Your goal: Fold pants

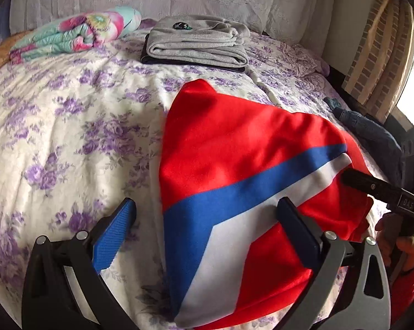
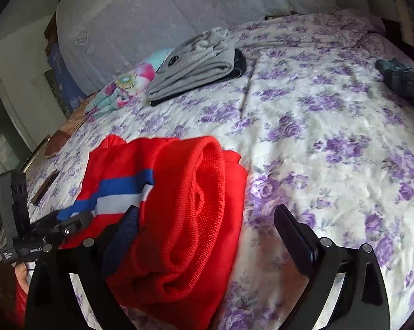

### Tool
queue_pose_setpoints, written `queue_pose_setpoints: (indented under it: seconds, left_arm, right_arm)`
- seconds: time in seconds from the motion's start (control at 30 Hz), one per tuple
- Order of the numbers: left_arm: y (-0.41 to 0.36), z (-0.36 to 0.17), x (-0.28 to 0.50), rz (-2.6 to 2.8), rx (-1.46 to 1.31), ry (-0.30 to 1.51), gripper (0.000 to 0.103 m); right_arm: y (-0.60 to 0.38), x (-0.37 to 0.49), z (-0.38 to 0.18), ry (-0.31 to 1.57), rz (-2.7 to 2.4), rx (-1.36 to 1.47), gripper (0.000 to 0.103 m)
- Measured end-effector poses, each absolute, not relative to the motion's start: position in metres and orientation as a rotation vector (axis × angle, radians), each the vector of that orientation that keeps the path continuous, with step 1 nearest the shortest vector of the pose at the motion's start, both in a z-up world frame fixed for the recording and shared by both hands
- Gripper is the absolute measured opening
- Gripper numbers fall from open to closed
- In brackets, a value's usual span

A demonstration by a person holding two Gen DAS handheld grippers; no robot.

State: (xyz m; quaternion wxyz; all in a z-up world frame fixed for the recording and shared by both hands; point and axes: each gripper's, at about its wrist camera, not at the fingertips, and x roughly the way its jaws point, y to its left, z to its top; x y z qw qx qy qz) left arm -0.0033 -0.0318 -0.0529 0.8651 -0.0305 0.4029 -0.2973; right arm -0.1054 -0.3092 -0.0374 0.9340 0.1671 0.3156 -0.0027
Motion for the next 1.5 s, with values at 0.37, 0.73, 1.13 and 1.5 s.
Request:
queue_pose_setpoints:
  seconds: [0.37,0.73,1.13,1.5]
  left_arm:
    - [-0.017,-0.062,-0.042,-0.558,-0.006,0.73,0.099]
    - [-0.014,-0.064,-0.046,-0.551,-0.006,0.692,0.099]
    - [-0.013,-0.064,-0.051,-0.555,-0.01,0.679,0.099]
    - [-0.014,-0.063,-0.051,-0.545,-0.011,0.68,0.099]
  right_arm:
    - [-0.181,-0.046,0.011,0.643,0.325,0.035,0.066]
    - [-0.156,0.032,-0.01,0.868,0.381,0.088,0.013]
    - [-0.149,0.071,-0.018,0.947,0.28,-0.122,0.027]
    - [-0.136,0.098,-0.035,0.943,0.244,-0.151,0.013]
